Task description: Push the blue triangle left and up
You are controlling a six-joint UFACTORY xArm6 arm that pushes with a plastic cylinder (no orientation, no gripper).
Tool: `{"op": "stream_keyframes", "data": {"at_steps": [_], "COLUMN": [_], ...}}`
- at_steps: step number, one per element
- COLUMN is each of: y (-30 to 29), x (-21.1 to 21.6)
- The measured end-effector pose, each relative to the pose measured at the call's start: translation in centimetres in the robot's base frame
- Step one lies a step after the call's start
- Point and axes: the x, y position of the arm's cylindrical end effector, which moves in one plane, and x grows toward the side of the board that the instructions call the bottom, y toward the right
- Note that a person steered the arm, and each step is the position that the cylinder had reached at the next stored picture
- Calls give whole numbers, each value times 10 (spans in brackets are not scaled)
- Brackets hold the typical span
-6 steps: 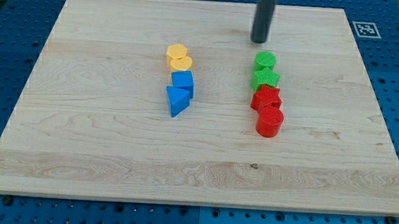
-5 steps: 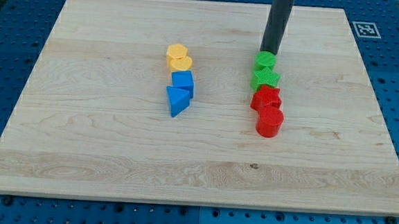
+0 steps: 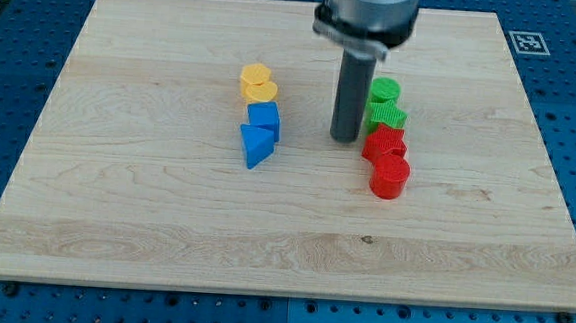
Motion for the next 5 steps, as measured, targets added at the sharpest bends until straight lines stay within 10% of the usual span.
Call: {"op": "stream_keyframes", "data": {"at_steps": [2,5], "y": [-35,-81], "x": [56,12]}}
